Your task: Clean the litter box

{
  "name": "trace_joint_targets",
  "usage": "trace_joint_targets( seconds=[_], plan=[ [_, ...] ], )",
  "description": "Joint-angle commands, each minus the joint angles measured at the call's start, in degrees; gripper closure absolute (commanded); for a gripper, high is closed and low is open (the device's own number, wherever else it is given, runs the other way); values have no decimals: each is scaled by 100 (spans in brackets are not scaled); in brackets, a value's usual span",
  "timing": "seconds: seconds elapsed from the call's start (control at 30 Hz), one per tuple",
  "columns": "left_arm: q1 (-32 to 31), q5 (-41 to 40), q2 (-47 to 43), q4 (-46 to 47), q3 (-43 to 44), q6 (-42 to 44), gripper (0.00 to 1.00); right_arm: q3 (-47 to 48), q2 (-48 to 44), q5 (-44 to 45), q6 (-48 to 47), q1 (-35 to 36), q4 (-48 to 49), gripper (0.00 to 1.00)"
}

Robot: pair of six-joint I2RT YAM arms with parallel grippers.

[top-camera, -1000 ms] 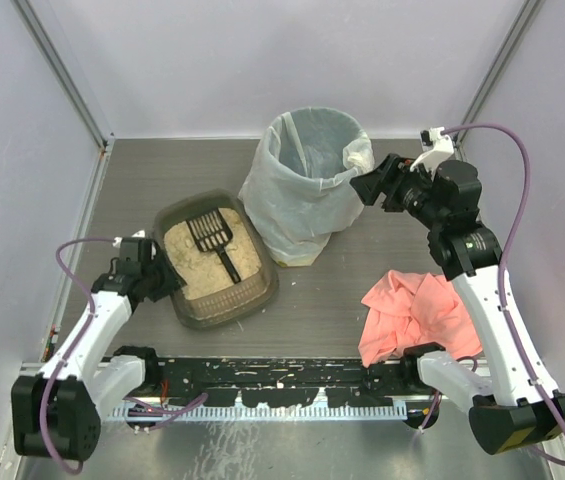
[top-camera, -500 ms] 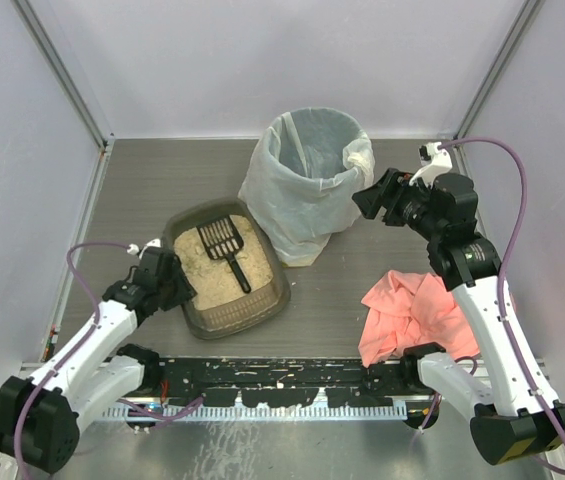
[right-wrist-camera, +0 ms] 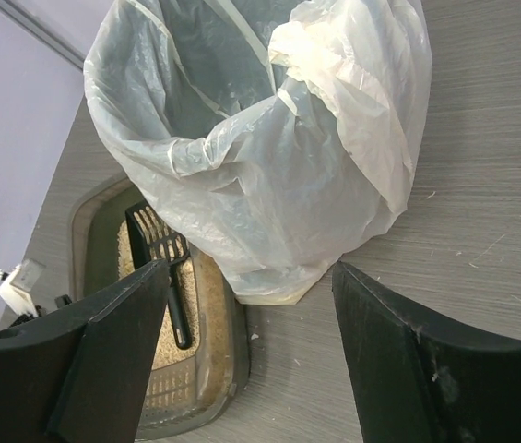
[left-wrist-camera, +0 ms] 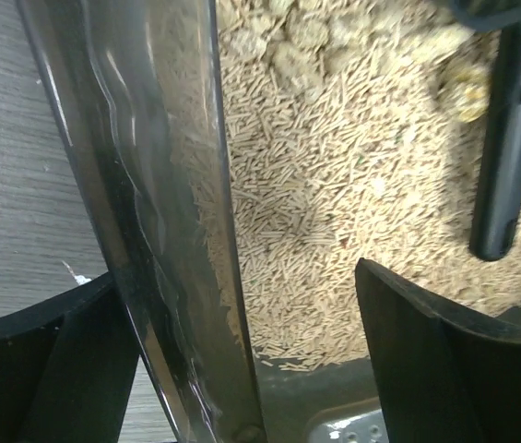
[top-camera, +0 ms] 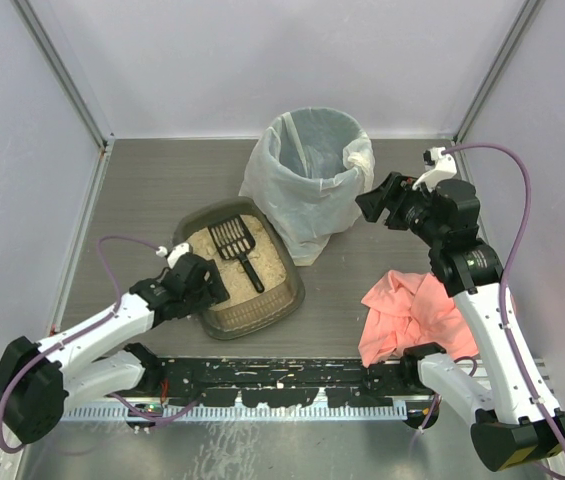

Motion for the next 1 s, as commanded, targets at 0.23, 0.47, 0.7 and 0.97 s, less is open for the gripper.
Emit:
trace_joint_targets(
  seconds=[0.23,0.47,0.7,0.97],
  plan=[
    [-22,-877,-1314,-1406,992,20,2,31,-140,118,-109,9,79,22],
    [-19,-1120,-1801,-2537,1224,-23,2,20,-130,168,-166,7,39,22],
    [-24,-144,-1988,-1670,1080,-68,11,-40,-100,160,-167,1,33,22],
    [-358,-302,-1526,-1433,1012,-278,21,-114,-141,166,-180,7,30,22]
  ],
)
